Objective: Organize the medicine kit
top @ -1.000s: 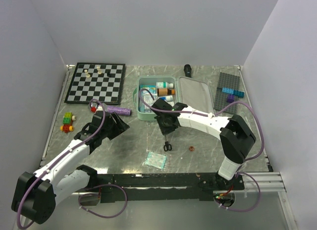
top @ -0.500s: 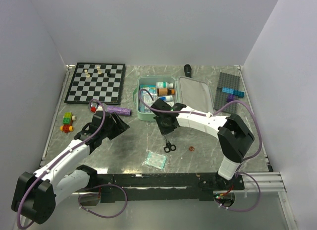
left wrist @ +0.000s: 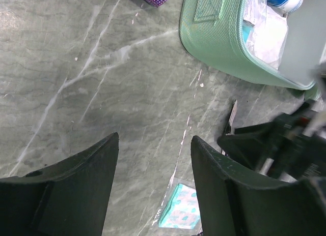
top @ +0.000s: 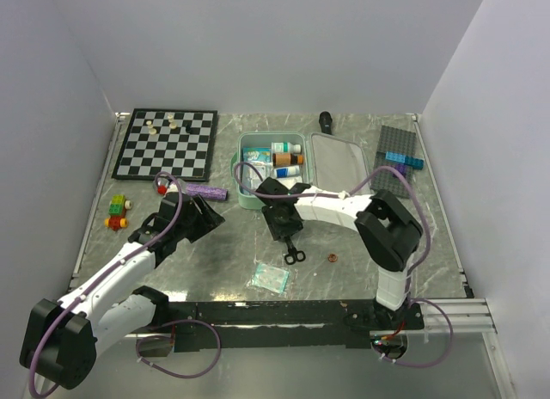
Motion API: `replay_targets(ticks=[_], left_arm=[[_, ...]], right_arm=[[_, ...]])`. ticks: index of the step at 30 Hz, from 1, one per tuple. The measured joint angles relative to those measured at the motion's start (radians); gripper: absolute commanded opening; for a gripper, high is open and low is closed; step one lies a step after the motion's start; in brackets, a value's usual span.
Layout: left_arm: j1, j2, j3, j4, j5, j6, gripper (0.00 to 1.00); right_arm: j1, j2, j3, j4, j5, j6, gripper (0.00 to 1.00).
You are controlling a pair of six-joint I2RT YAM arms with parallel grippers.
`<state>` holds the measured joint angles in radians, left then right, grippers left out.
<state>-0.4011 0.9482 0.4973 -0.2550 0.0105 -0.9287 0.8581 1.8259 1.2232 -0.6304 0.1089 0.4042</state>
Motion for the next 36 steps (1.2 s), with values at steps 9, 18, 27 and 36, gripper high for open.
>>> replay_targets(ticks=[9, 18, 27, 36], left_arm=[[0.000, -0.001, -0.003, 0.002, 0.001, 0.000, 0.63], [0.000, 0.007, -0.003, 0.003, 0.004, 0.000, 0.63], [0.000, 0.008, -0.003, 0.003, 0.005, 0.000, 0.63], [0.000, 0.011, -0.003, 0.003, 0.005, 0.000, 0.63]], right_arm=[[-0.002, 0.035, 0.000, 0.015, 0.015, 0.024, 0.51], [-0.021, 0.035, -0.003, 0.019, 0.010, 0.026, 0.38], [-0.028, 0.035, -0.007, 0.027, 0.014, 0.026, 0.20], [-0.028, 0.018, -0.024, 0.037, 0.019, 0.026, 0.11]])
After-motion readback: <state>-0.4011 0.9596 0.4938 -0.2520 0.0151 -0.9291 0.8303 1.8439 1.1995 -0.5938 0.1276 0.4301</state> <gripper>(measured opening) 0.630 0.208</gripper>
